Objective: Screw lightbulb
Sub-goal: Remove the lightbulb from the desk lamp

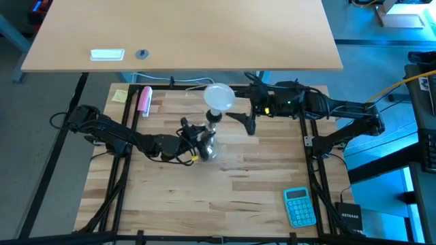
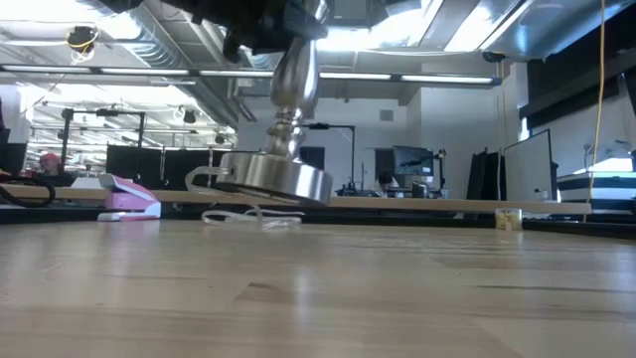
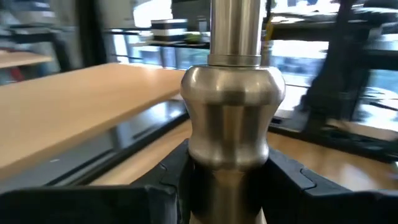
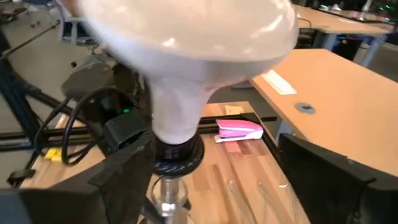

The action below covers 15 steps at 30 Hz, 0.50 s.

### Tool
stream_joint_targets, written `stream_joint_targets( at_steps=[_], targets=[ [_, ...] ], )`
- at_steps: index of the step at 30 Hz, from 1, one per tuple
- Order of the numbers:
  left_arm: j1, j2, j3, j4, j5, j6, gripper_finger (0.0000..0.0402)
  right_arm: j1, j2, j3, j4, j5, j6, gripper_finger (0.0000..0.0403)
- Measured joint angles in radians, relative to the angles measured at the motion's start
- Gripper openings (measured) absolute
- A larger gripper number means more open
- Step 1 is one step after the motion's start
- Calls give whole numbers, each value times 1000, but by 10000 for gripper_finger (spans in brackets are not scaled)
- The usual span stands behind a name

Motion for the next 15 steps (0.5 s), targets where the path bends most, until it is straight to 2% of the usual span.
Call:
stream_joint_targets(
  at_steps=[5, 10, 15],
  targets=[
    [4, -1, 0, -27, -93, 16, 122, 0, 66, -1, 71, 53, 36, 313],
    [6, -1, 0, -22, -204, 24, 122, 0, 150, -1, 237, 61, 36, 301],
    [11, -1, 0, -24, -222, 30, 122, 0, 200, -1, 410, 79, 29, 301]
  ],
)
